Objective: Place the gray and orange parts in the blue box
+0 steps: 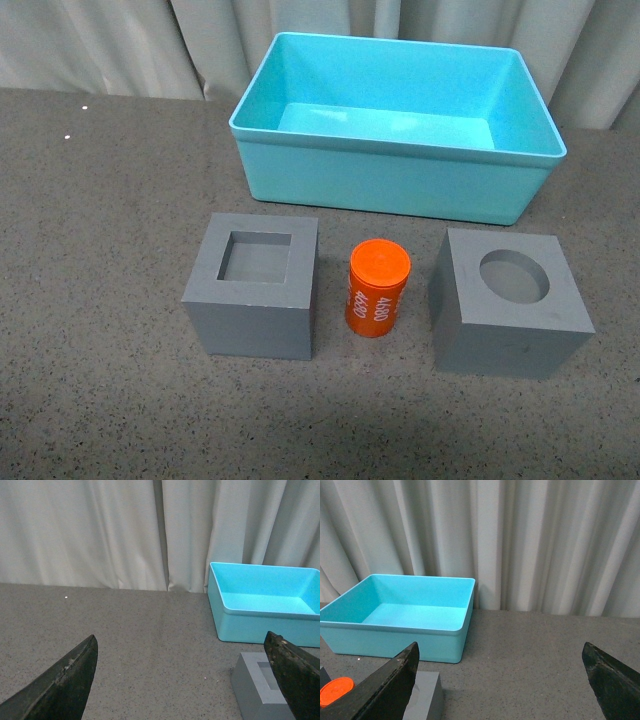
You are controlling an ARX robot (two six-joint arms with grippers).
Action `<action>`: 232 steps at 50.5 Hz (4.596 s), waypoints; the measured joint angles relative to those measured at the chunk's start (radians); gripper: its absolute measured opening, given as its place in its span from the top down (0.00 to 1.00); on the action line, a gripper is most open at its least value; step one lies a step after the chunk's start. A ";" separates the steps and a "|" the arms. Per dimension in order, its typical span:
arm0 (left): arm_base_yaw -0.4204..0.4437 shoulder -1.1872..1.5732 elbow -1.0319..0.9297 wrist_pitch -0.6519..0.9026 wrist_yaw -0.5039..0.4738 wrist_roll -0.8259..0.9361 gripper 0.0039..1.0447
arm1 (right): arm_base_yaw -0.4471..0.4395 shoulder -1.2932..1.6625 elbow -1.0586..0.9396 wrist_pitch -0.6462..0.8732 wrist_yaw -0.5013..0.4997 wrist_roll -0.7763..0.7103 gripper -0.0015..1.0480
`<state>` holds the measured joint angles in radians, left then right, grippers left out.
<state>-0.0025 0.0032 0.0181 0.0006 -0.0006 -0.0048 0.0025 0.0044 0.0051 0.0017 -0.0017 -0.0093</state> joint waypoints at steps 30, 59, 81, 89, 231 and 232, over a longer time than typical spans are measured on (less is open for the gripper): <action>0.000 0.000 0.000 0.000 0.000 0.000 0.06 | 0.000 0.000 0.000 0.000 0.000 0.000 0.09; 0.000 0.000 0.000 0.000 -0.001 0.000 0.06 | 0.060 0.090 0.005 0.035 0.212 -0.160 0.09; 0.000 0.000 0.000 0.000 0.000 0.000 0.06 | 0.101 1.041 0.212 0.389 0.079 -0.153 0.09; 0.000 0.000 0.000 0.000 0.000 0.000 0.06 | 0.145 1.281 0.322 0.370 0.065 -0.063 0.09; 0.000 0.000 0.000 0.000 0.000 0.000 0.06 | 0.173 2.045 1.254 0.058 0.027 0.180 0.83; 0.000 0.000 0.000 0.000 0.000 0.000 0.06 | 0.173 2.053 1.259 0.050 0.027 0.183 0.83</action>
<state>-0.0025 0.0032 0.0181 0.0006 -0.0006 -0.0044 0.1757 2.0571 1.2640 0.0513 0.0257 0.1738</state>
